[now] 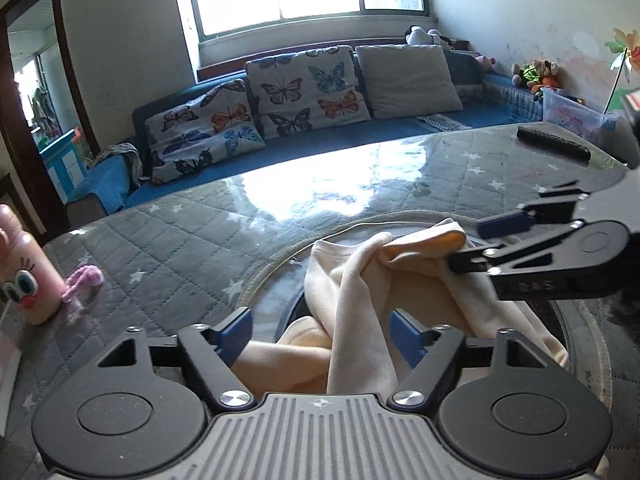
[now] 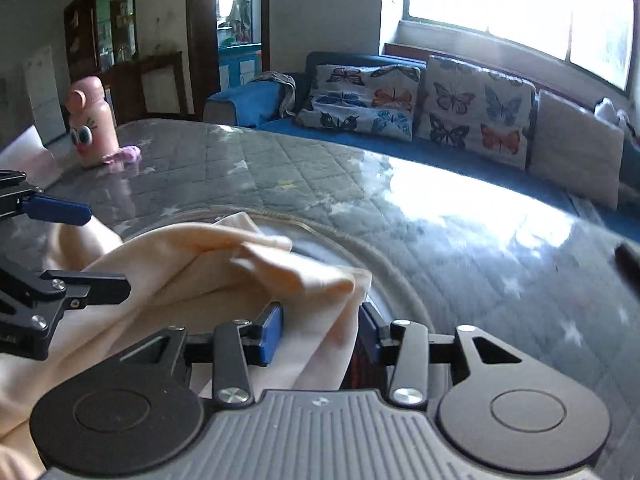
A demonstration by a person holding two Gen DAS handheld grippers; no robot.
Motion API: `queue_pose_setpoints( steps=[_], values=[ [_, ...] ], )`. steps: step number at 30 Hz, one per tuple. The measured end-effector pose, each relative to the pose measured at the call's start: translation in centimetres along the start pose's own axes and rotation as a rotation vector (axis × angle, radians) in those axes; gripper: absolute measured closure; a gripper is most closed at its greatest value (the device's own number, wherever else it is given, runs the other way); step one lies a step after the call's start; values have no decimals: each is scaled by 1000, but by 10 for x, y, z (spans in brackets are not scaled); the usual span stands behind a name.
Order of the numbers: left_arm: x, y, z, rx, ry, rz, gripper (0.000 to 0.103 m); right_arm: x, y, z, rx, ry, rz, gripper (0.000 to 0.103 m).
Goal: Fold clothes
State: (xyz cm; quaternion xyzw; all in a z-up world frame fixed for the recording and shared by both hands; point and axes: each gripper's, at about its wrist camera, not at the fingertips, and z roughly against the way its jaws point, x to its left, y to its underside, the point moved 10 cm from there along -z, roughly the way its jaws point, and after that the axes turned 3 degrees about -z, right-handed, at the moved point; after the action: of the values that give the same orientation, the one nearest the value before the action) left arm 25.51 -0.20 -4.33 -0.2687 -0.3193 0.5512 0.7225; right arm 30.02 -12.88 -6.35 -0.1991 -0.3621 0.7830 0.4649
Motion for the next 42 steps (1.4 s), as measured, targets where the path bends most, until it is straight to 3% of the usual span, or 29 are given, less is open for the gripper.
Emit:
queue_pose_setpoints(
  steps=[6,7,9,11,22,30,36,42],
  values=[
    [-5,-3,-9,-6,54,7,74,13,-13,-22,-27,-29,71,61],
    [-5,-3,-9,-10,61,8,84,15,-15,-26,-24,-43,76,73],
    [-6,-4,-5,-26,66,5,93,17,-18,-28,-22,-69,66,87],
    [-3,-7,3,-52,54,10,99,19,-20,-26,-29,-58,59,92],
    [56,-2,72,-152,-64,137,101,-18,-18,49,-125,45,-54,94],
    [113,38,129,-179,-162,248,101,-69,22,116,-150,188,-169,94],
    [145,89,162,-138,-207,348,101,-97,71,166,-142,281,-256,94],
    [156,139,159,-29,-249,378,101,-119,116,183,-92,367,-330,93]
  ],
)
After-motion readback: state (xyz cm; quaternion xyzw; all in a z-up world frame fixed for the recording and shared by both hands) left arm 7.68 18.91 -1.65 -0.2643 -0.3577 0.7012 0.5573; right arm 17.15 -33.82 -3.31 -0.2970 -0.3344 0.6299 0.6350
